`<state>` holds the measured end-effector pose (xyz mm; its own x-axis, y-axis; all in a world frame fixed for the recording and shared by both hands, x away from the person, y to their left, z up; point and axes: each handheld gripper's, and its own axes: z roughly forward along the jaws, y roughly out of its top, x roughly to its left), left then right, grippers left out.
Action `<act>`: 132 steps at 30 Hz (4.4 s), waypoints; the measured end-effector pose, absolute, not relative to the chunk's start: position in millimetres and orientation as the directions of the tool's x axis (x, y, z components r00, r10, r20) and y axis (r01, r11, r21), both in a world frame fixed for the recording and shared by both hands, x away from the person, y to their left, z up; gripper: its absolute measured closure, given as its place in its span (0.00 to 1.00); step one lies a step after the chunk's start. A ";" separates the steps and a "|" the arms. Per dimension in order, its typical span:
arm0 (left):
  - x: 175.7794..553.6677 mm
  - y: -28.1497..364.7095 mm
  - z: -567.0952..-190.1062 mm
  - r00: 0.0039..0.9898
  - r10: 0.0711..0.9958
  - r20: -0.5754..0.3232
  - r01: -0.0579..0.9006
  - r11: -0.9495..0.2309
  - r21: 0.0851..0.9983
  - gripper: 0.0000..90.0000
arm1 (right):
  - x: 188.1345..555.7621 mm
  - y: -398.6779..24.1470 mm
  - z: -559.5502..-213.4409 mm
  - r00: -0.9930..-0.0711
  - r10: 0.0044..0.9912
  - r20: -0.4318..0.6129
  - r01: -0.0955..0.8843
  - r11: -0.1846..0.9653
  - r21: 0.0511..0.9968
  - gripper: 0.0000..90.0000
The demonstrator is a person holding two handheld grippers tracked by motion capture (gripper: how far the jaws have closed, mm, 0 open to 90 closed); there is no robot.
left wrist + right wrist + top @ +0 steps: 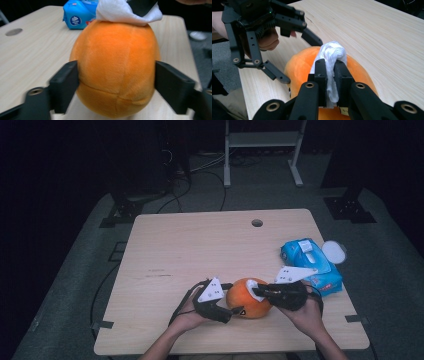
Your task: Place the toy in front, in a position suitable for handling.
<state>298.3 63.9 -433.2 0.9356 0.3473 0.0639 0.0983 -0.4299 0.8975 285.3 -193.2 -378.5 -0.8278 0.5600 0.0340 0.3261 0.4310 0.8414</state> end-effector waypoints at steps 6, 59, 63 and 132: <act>287.4 54.9 -427.7 0.933 0.314 0.176 -0.009 -0.470 0.883 0.38 | 278.2 -173.7 -374.7 -0.854 0.519 0.016 0.289 0.449 0.845 0.91; 309.4 74.8 -435.6 0.917 0.395 -0.048 0.196 -0.343 0.918 0.16 | 288.6 -209.0 -395.9 -0.796 0.594 0.117 0.398 0.367 0.841 0.90; 307.1 76.2 -439.2 0.928 0.372 -0.023 0.172 -0.371 0.913 0.31 | 279.6 -192.7 -393.6 -0.821 0.566 0.076 0.353 0.399 0.846 0.90; 309.8 70.0 -436.0 0.913 0.407 -0.004 0.194 -0.428 0.883 0.25 | 285.2 -180.0 -392.0 -0.831 0.555 0.047 0.320 0.405 0.856 0.90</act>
<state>309.8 70.0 -436.0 0.9133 0.4072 -0.0036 0.1942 -0.4276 0.8829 285.2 -180.0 -392.0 -0.8307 0.5547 0.0474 0.3197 0.4054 0.8564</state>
